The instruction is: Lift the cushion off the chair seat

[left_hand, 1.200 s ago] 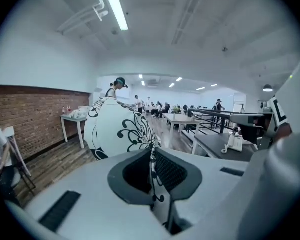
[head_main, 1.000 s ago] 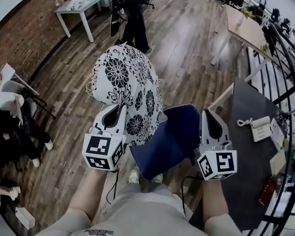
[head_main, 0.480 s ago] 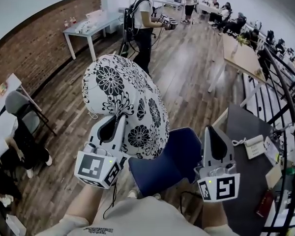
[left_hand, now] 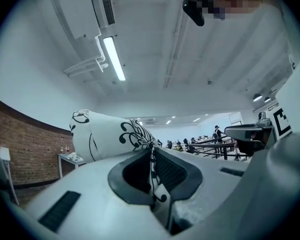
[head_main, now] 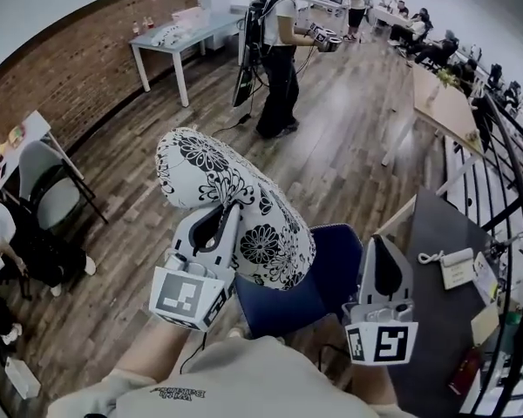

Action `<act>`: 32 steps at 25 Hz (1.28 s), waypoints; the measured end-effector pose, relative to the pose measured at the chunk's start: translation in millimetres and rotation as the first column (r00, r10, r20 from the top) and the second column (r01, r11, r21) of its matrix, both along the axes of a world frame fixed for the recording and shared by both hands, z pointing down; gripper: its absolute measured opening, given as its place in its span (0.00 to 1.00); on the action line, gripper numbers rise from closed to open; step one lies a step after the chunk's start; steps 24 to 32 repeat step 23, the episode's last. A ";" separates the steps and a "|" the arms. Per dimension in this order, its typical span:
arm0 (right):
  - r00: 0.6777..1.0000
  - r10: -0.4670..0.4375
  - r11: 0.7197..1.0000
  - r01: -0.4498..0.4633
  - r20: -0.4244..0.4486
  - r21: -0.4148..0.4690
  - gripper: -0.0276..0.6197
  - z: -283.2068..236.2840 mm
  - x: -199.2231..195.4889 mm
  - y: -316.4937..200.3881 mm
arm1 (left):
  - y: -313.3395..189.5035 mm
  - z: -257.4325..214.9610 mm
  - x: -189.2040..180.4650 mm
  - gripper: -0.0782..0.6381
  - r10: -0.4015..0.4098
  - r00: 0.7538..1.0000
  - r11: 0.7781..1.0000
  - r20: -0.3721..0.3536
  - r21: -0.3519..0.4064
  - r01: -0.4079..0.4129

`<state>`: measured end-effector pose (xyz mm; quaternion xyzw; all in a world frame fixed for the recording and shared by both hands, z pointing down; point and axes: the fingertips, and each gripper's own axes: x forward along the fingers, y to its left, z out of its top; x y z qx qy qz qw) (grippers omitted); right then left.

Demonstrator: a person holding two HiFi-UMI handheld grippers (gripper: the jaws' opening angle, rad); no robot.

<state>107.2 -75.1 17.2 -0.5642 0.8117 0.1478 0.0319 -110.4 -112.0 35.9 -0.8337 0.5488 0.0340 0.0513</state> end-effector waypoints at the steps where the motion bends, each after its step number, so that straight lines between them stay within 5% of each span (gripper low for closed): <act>1: 1.000 -0.001 1.000 0.001 0.001 -0.002 0.05 -0.8 -1.3 -3.4 | -3.0 -1.2 -0.2 0.14 -0.002 1.000 1.000 0.005 0.003 0.002; 32: 0.998 -0.053 0.997 0.055 0.038 -0.054 0.05 20.0 -21.8 -24.6 | -14.8 6.1 -0.6 0.14 0.015 1.000 1.000 0.019 0.001 -0.015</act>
